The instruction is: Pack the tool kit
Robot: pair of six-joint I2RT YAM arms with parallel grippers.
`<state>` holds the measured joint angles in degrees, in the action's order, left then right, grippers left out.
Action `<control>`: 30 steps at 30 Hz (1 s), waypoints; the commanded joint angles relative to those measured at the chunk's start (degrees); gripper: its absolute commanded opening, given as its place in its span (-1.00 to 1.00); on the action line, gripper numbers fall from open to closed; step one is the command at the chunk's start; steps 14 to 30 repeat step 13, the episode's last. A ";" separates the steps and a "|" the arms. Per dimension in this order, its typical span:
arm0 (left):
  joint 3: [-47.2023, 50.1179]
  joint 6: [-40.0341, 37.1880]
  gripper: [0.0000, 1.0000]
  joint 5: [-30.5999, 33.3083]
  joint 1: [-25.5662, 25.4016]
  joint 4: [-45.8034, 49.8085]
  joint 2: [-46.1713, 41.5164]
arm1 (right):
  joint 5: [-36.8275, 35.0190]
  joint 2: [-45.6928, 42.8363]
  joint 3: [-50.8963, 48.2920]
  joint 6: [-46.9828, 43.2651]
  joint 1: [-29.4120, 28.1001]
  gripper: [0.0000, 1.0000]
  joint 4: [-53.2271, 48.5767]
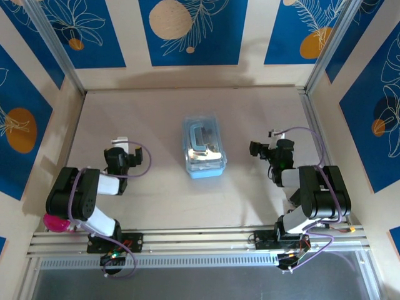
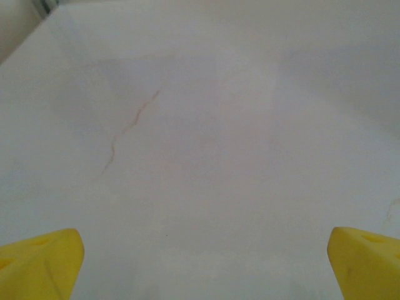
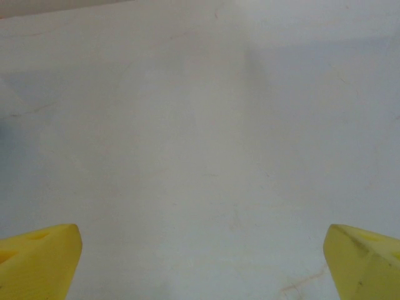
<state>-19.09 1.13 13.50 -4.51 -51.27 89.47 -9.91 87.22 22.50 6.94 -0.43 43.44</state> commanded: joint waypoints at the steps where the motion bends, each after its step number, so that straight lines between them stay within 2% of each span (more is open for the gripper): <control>1: -0.74 -1.17 0.99 -1.49 0.04 -4.93 -0.33 | -0.66 -0.04 0.76 0.10 -0.44 0.98 3.92; 7: -0.86 -1.43 0.99 -1.91 0.03 -5.34 0.02 | -0.52 0.08 1.05 -0.12 -0.64 0.99 3.59; 9: -0.86 -1.50 0.99 -1.92 0.04 -5.23 0.01 | 2.08 -0.03 1.39 -0.40 0.16 0.98 2.54; 13: -0.86 -1.56 0.99 -1.94 0.04 -5.67 0.12 | -0.90 -0.17 -0.17 -1.98 -1.89 0.98 5.37; 30: -0.86 -1.56 0.99 -1.94 0.04 -5.67 0.12 | -0.90 -0.17 -0.17 -1.98 -1.89 0.98 5.37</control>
